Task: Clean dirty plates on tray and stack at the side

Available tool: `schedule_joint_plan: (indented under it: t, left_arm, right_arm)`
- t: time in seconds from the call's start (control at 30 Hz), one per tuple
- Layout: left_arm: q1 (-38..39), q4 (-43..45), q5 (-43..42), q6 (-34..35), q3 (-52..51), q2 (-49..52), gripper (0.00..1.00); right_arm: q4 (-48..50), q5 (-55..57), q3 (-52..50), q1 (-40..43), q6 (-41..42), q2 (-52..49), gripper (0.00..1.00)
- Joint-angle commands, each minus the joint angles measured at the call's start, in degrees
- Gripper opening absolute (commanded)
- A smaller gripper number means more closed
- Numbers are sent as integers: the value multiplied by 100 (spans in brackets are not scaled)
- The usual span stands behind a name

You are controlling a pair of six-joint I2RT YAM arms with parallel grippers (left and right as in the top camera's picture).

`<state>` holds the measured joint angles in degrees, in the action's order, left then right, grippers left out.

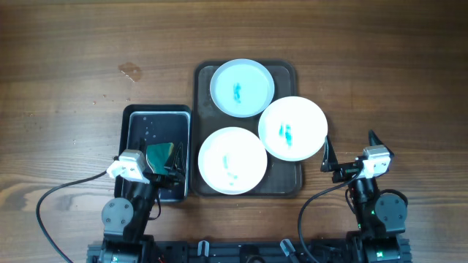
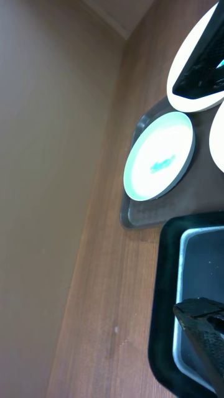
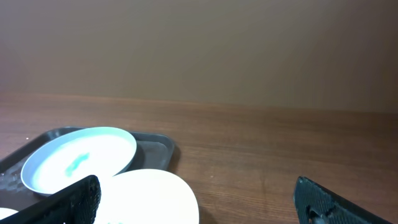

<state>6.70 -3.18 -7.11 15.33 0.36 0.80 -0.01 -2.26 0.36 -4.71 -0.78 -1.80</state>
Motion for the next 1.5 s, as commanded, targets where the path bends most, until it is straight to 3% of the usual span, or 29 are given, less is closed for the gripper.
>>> schedule_joint_plan:
  t: [0.0, 0.8, 1.0, 1.1, 1.27, 1.4, 1.47]
  left_arm:
    - [33, -63, 57, 9, -2, 2, 100]
    - [33, -13, -125, 11, -2, 2, 100]
    - [33, 706, -404, 50, -2, 2, 100]
    - [33, 920, -546, 55, 142, 4, 100]
    - [26, 538, -492, 50, 1075, 411, 100]
    - [28, -754, -621, 50, 2677, 1888, 100]
    - [28, -1497, -782, 46, 3713, 2887, 100]
  right_arm:
    - [22, 85, -4, 28, -57, 9, 100]
    - [24, 83, -4, 28, -59, 7, 100]
    - [236, -13, -4, 28, -61, 7, 100]
    - [660, -868, -4, 28, 413, 9, 100]
    - [382, -1473, 575, 28, 1178, -98, 100]
    - [-555, -2197, 2055, 28, 973, -916, 100]
    - [-1637, -2197, 3230, 28, 977, -1757, 100]
